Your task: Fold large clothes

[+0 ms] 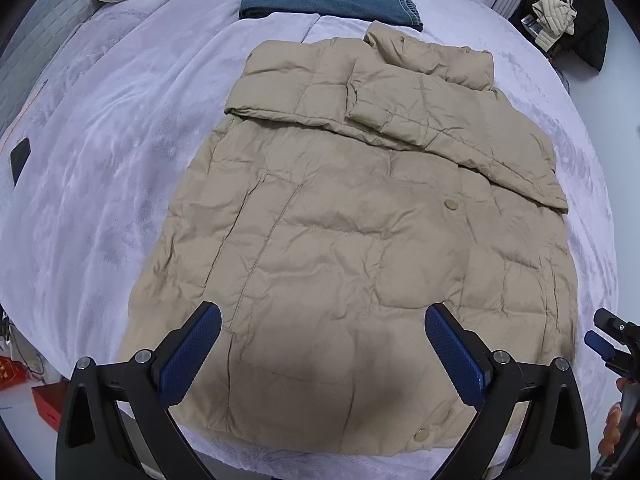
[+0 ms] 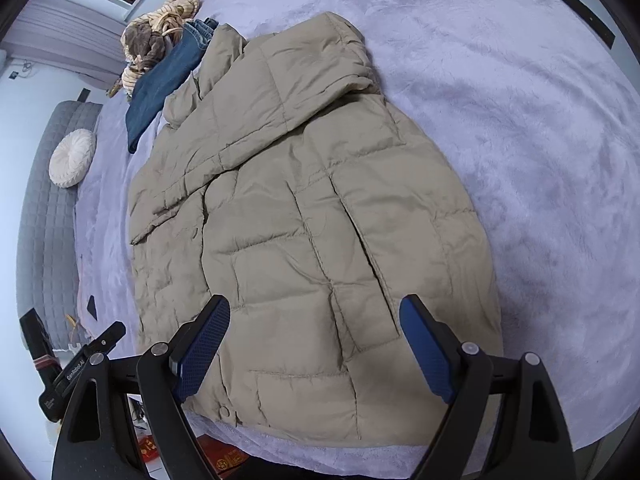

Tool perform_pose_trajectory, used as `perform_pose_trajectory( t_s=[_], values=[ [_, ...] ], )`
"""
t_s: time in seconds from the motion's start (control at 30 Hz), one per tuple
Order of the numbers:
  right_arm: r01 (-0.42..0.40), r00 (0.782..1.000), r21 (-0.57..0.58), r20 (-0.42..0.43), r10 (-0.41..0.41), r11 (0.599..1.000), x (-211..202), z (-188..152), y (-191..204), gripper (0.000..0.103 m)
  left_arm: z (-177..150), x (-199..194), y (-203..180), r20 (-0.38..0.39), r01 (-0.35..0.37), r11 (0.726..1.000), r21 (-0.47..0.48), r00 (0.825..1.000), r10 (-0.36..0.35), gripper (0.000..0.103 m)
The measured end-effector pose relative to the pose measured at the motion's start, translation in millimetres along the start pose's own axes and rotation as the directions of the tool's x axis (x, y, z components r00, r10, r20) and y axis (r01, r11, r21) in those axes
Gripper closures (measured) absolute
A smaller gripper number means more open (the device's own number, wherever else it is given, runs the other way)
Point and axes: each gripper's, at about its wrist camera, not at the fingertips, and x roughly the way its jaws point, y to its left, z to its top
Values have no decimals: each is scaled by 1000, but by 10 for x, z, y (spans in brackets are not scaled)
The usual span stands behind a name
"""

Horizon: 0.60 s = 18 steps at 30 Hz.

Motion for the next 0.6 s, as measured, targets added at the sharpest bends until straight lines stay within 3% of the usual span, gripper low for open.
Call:
perform_pose_trajectory(
  t_s=[0.33, 0.5, 0.6],
  values=[
    [-1, 1000, 166, 3, 0, 986, 113, -659, -148, 14, -482, 74, 715, -56, 33, 999, -16, 998, -34, 1],
    [2, 1000, 244, 12, -5, 970, 80, -911, -341, 14, -755, 138, 1089, -96, 138, 987, -86, 985, -146, 1],
    [-9, 1000, 298, 26, 1, 954, 56, -1042, -476, 14, -922, 218, 1281, -133, 203, 970, -134, 966, -221, 1]
  ],
)
